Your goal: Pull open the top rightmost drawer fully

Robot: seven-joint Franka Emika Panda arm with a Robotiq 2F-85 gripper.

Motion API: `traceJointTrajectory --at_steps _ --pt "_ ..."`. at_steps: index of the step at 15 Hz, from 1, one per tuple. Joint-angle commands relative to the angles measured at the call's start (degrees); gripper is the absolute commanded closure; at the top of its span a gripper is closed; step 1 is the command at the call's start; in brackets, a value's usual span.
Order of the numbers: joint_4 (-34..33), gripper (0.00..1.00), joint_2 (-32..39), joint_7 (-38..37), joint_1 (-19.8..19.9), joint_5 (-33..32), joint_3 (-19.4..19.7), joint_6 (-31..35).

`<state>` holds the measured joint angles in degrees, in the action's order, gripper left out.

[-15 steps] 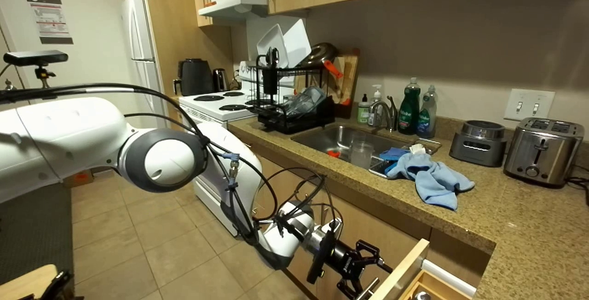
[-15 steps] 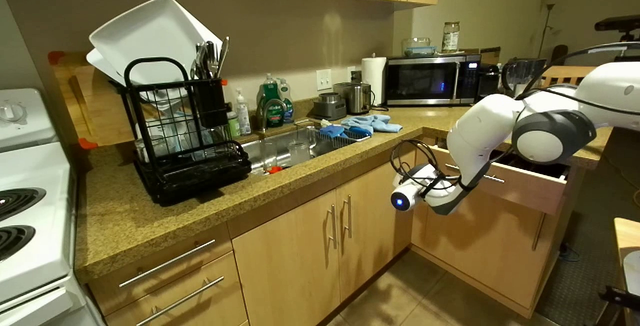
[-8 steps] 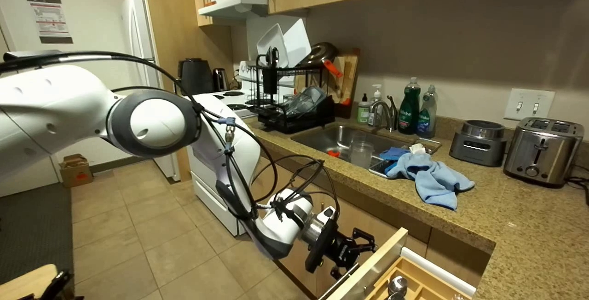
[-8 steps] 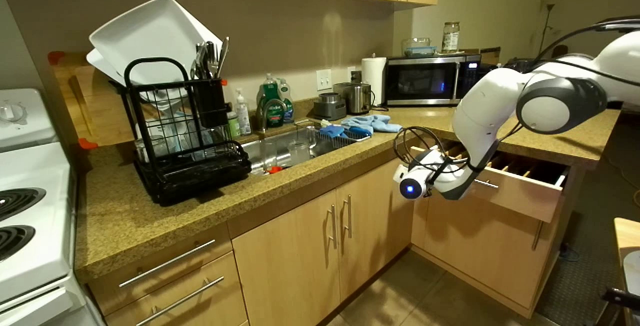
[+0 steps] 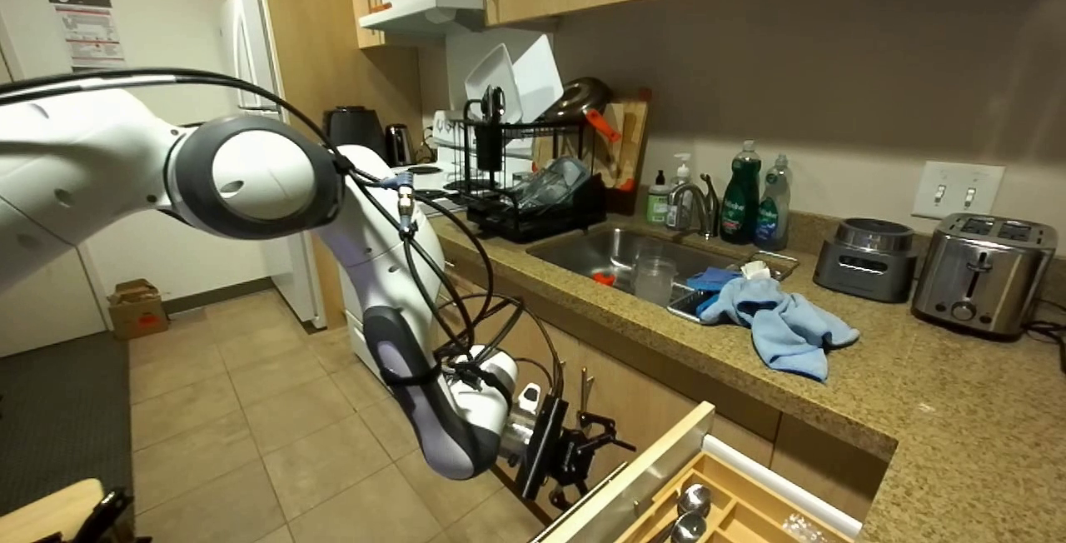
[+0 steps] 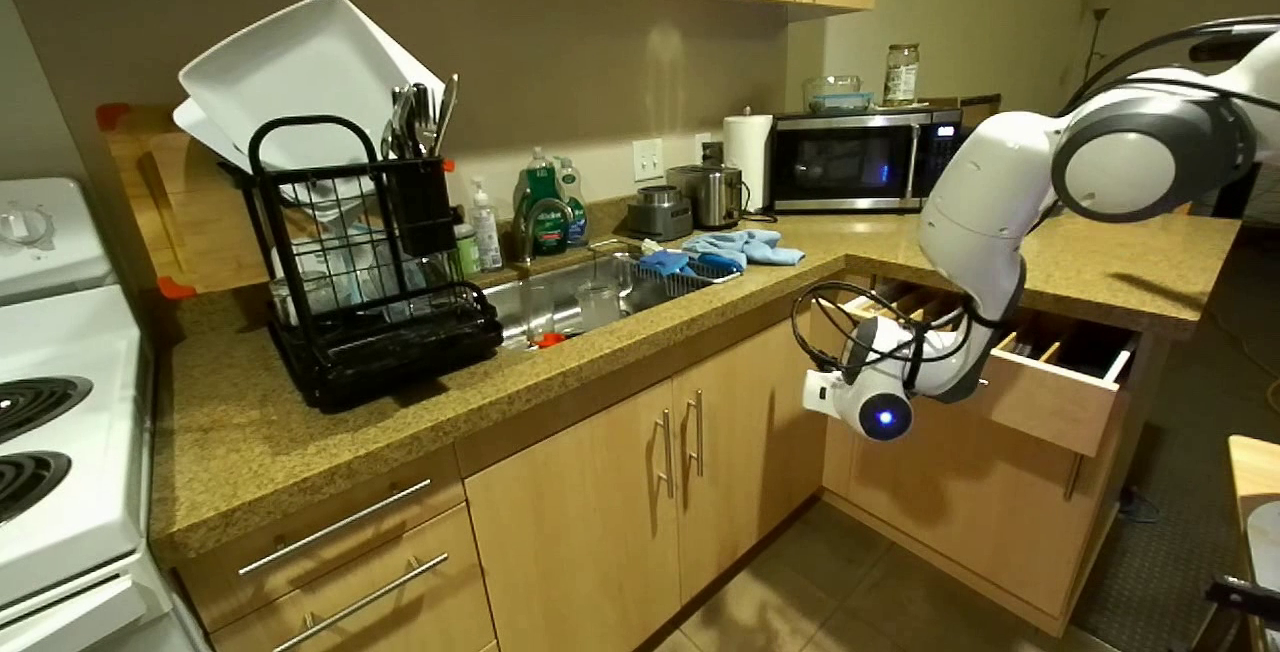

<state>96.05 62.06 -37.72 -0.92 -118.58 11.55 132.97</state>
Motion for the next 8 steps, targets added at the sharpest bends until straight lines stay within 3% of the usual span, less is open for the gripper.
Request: traceJointTrajectory --at_steps 1,5,8 --pt "8.93 0.0 -6.51 -1.66 2.31 -10.3 -4.22 -1.81" --pt "13.19 0.0 -10.1 -1.48 5.29 -16.74 -8.21 -1.94" --pt "15.15 0.0 -12.3 -1.27 7.21 -17.1 -11.17 -2.01"
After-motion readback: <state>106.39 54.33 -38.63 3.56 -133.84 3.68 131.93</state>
